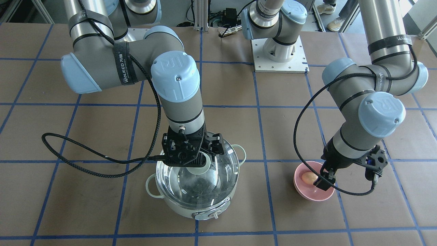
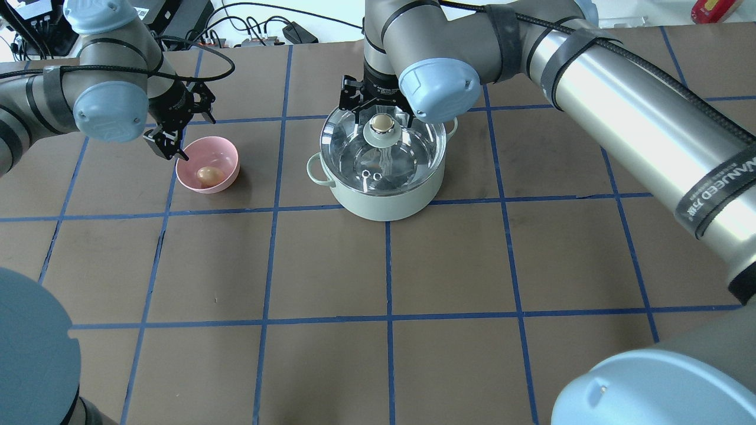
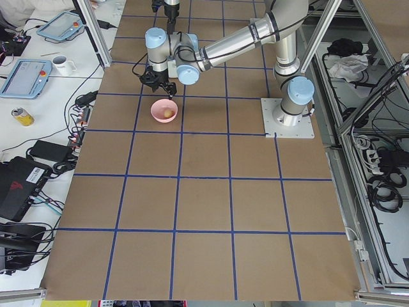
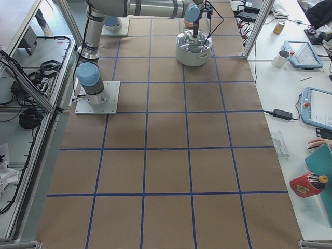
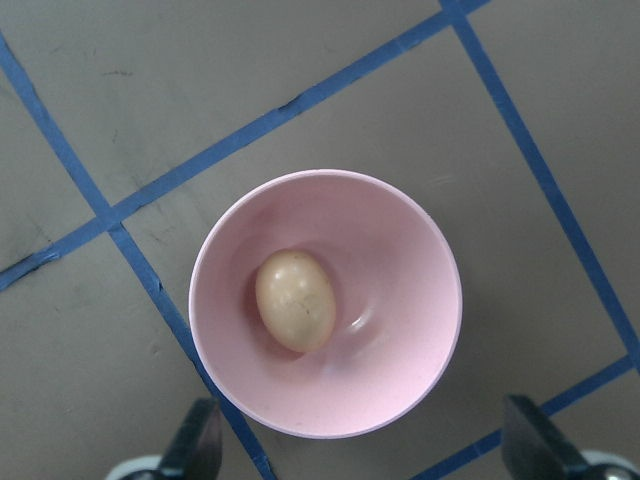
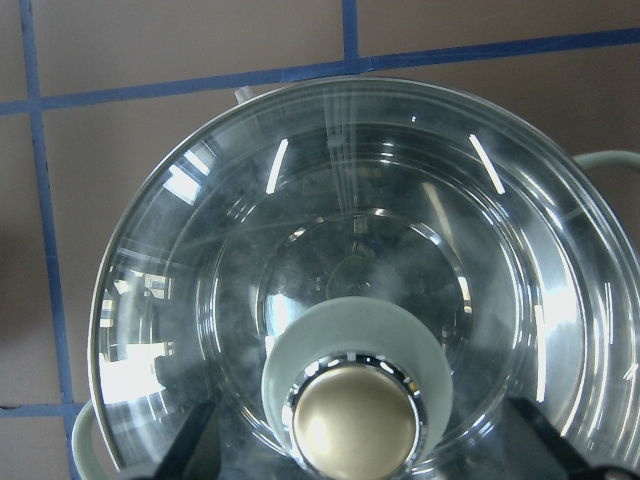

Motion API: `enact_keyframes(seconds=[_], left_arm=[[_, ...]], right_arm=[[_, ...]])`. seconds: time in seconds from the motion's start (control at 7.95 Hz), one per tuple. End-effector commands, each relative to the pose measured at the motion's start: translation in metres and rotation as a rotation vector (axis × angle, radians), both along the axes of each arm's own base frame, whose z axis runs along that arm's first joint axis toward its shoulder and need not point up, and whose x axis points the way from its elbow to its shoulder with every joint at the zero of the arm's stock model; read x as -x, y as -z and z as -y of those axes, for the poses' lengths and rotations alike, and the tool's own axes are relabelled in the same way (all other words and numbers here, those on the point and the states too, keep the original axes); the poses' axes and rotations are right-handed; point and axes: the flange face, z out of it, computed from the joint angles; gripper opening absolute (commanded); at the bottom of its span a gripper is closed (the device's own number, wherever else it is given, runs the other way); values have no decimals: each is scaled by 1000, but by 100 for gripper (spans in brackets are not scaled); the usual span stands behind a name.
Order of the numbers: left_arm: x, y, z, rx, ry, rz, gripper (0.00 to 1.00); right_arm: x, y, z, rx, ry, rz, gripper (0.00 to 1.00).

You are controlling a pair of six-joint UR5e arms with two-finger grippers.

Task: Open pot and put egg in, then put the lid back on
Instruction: 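Lower the left gripper onto the egg while the right gripper grasps the lid knob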

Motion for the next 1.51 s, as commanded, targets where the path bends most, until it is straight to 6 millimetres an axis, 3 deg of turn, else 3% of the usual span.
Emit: enact_keyframes(seconds=[0.0, 0.25, 0.38, 0.63, 0.75, 1.01, 1.38], left_arm=[[-4, 33, 12, -15, -93, -8, 100], [-13, 45, 16, -8, -99, -7, 100], [-13, 62, 15, -37, -97, -11, 100], [-14, 73, 12, -58, -99, -12, 100], [-13, 79, 8, -72, -96, -13, 100], [-15, 83, 8, -80, -99, -14, 100], [-21, 91, 8, -92, -108, -18, 100]], right_arm=[[0, 8, 2, -5, -9, -12, 100], [-1, 16, 4, -14, -11, -15, 89], [-1, 18, 5, -17, -12, -15, 76], [-1, 16, 5, -14, -15, -14, 6], [-1, 16, 6, -13, -15, -14, 0], [0, 3, 3, 5, -21, -8, 0], [22, -73, -25, 91, -139, -15, 0]])
